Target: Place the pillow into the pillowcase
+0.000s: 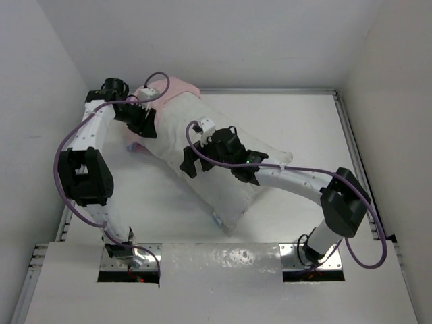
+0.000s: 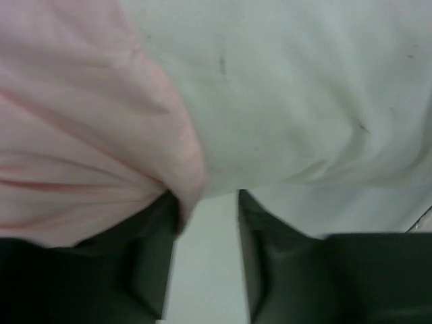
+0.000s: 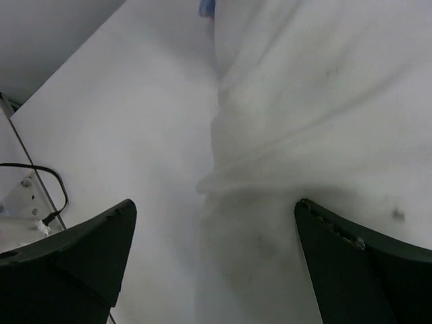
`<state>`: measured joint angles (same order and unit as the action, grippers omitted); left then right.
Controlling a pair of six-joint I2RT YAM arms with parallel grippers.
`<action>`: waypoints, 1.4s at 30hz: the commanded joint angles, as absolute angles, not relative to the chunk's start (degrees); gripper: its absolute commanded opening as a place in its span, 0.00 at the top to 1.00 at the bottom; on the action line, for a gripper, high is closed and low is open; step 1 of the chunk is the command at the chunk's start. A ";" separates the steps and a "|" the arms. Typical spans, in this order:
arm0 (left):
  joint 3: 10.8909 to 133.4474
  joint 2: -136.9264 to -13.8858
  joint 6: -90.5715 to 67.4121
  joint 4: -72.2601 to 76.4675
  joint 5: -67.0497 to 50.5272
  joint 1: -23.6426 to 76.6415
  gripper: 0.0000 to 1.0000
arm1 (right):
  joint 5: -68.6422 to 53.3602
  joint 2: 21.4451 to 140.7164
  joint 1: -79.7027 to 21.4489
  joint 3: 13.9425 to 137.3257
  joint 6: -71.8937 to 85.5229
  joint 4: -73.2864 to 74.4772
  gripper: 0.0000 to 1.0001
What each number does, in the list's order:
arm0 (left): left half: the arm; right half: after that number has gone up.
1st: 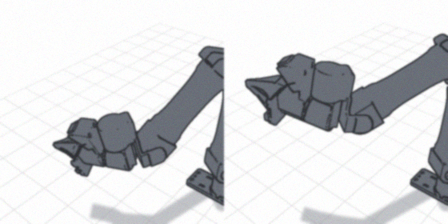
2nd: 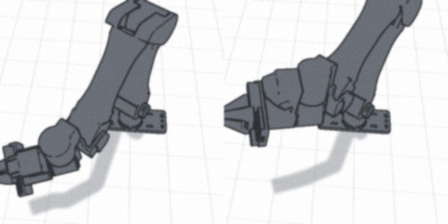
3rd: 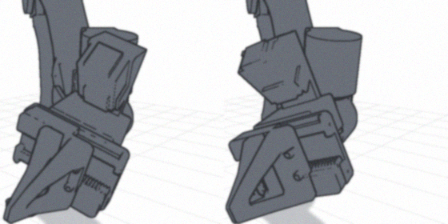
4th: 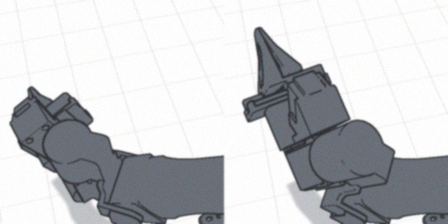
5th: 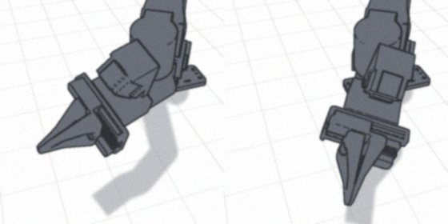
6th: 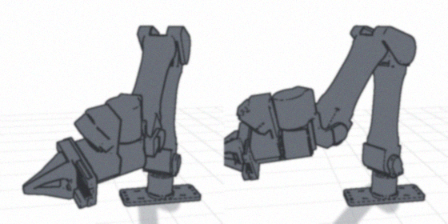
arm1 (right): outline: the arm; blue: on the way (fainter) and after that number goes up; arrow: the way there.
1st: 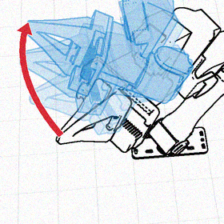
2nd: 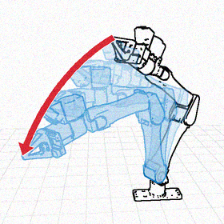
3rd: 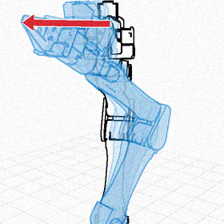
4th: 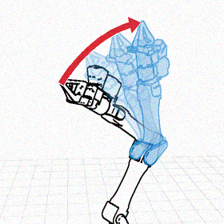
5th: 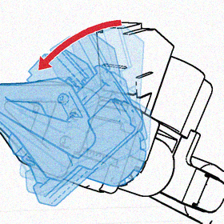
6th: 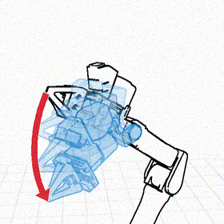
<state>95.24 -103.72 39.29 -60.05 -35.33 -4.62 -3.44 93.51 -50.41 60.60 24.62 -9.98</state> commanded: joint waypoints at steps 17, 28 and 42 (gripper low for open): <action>118.98 -117.49 17.14 -38.06 -27.69 3.86 0.48 | -10.55 116.43 -30.41 104.56 24.95 -0.95 0.12; 121.20 -122.43 13.00 -34.10 -26.10 5.62 0.87 | -20.28 139.30 -29.27 114.27 40.06 -12.81 0.09; 116.02 -111.64 14.50 -29.80 -35.94 7.03 1.00 | -23.29 127.01 -33.04 94.22 40.27 -28.56 1.00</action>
